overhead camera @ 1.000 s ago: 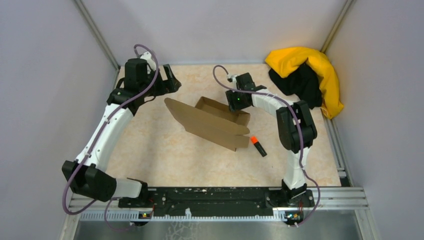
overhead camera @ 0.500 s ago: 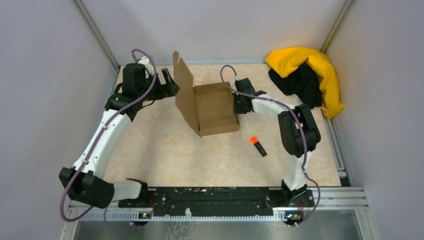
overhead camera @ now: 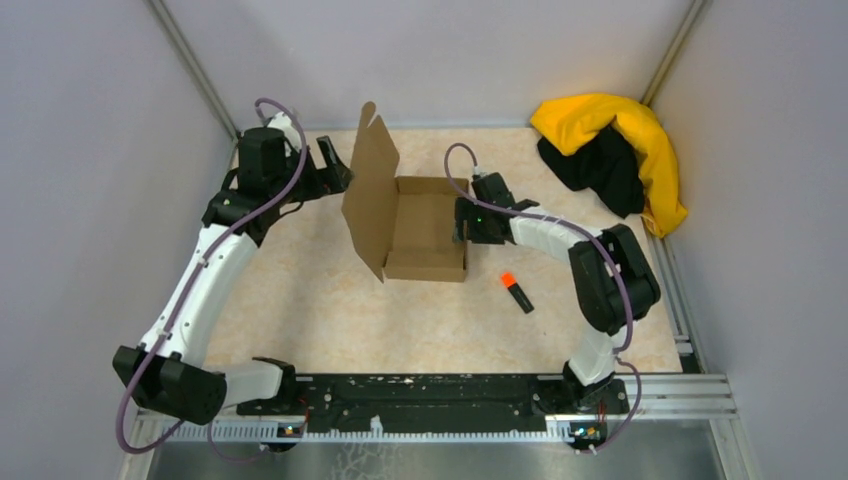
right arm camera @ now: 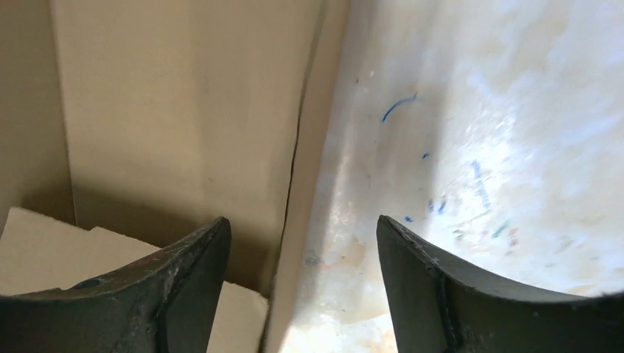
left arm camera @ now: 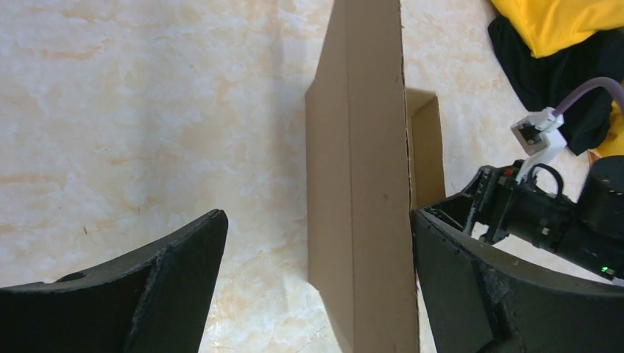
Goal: Fold the paper box
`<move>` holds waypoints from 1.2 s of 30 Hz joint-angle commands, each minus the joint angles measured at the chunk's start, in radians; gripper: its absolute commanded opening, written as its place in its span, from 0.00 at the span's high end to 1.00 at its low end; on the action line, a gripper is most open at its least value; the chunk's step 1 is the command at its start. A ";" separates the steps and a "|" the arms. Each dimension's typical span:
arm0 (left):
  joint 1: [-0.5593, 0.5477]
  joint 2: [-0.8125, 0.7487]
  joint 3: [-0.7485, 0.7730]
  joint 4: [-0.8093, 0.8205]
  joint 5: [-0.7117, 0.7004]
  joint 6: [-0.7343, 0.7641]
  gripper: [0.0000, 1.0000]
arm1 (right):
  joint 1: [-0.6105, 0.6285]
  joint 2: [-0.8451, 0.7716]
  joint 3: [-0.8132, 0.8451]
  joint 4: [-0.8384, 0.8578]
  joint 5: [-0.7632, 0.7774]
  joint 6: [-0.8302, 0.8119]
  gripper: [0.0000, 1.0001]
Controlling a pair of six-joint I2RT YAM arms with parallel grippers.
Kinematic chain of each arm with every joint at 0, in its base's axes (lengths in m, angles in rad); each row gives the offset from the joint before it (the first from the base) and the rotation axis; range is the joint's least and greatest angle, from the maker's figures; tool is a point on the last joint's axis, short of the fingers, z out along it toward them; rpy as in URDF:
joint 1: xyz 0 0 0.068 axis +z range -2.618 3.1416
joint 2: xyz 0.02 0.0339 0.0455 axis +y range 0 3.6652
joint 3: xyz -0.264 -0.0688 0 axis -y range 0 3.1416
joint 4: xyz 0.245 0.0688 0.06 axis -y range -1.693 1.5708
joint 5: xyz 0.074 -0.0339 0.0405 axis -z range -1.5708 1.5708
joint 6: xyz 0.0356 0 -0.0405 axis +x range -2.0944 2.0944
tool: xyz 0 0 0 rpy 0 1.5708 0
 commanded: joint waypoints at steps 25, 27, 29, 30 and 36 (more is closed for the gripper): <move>0.106 0.065 0.121 -0.021 0.032 0.065 0.01 | -0.125 0.269 0.361 0.212 -0.360 -0.863 0.35; 0.109 0.068 0.112 -0.016 0.036 0.065 0.01 | -0.104 0.265 0.328 0.296 -0.336 -0.856 0.35; 0.113 0.072 0.106 -0.013 0.039 0.064 0.01 | -0.075 0.268 0.311 0.364 -0.288 -0.868 0.36; 0.115 0.073 0.103 -0.012 0.039 0.064 0.01 | -0.055 0.277 0.313 0.376 -0.262 -0.878 0.37; 0.139 0.062 0.085 -0.008 0.045 0.070 0.01 | -0.008 0.333 0.341 0.455 -0.163 -0.910 0.40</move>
